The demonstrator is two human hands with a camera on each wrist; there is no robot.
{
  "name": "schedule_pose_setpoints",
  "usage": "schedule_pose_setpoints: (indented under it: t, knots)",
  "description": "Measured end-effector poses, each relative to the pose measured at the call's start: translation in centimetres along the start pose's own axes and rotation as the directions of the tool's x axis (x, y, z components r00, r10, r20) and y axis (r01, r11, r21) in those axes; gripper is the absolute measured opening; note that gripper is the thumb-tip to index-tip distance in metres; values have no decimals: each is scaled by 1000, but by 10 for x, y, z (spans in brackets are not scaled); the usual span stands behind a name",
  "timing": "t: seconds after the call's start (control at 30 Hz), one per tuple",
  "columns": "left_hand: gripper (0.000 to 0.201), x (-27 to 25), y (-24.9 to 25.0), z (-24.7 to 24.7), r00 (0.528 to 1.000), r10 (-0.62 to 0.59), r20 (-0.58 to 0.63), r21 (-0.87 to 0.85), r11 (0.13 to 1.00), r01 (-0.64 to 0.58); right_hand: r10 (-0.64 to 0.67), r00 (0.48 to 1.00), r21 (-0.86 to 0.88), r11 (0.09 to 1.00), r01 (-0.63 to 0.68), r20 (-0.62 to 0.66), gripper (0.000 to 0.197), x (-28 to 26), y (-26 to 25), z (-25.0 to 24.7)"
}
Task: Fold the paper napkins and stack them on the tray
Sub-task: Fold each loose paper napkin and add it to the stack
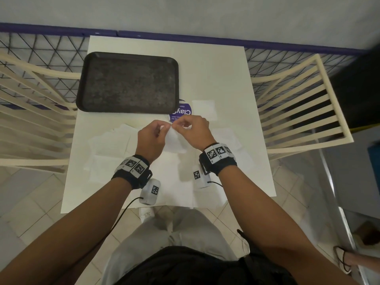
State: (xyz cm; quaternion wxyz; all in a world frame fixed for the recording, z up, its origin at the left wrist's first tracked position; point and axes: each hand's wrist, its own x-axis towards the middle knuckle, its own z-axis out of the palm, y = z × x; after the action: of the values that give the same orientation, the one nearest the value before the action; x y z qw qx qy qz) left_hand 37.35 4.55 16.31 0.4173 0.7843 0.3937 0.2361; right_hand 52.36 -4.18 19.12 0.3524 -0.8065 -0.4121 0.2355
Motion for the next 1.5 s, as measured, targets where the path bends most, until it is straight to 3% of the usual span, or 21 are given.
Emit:
schedule_pose_setpoints:
  t: [0.17, 0.5, 0.77, 1.03, 1.2, 1.37, 1.5]
  knots:
    - [15, 1, 3, -1, 1000, -28, -10, -13, 1000, 28, 0, 998, -2, 1000, 0, 57, 12, 2, -1, 3]
    - [19, -3, -4, -6, 997, -76, -26, -100, 992, 73, 85, 993, 216, 971, -101, 81, 10, 7, 18, -18]
    - [12, -10, 4, -3, 993, -118, -10, -157, 981, 115, 191, 981, 393, 901, -183, 19, 11, 8, 23, -13]
    - [25, -9, 0, 1, 991, -130, -13, -80, 989, 128, 175, 985, 386, 908, -161, -2, 15, 8, 24, -13]
    - [23, -7, 1, 1, 988, -152, -33, -141, 979, 146, 211, 971, 242, 942, -234, 117, 23, 6, 26, -6]
    - [24, -5, -1, 2, 982, -183, -51, -97, 979, 177, 174, 983, 193, 964, -181, 49, 18, 2, 20, -3]
    - [21, 0, -3, 4, 976, -204, -78, -65, 978, 199, 214, 975, 195, 955, -223, 63, 24, -2, 17, 2]
